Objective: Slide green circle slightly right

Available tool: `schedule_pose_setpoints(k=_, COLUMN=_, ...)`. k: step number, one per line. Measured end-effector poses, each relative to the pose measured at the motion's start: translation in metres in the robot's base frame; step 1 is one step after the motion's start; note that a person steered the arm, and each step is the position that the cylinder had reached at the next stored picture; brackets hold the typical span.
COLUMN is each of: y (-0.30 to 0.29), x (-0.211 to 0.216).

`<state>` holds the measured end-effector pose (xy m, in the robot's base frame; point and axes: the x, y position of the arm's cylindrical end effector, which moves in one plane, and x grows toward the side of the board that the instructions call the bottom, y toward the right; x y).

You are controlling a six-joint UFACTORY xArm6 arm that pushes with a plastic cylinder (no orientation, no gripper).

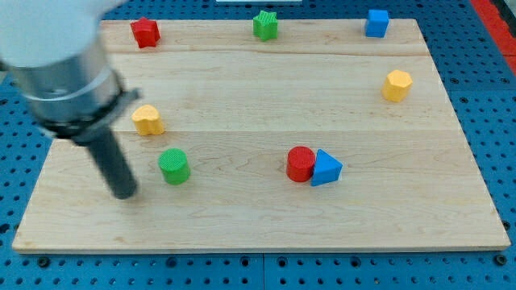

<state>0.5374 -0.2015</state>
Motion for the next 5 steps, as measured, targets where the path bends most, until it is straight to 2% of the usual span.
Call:
schedule_pose_setpoints(k=1, y=-0.013, x=-0.030)
schedule_pose_setpoints(k=2, y=0.004, x=-0.035)
schedule_pose_setpoints(k=3, y=0.032, x=-0.035)
schedule_pose_setpoints(k=5, y=0.090, x=-0.007)
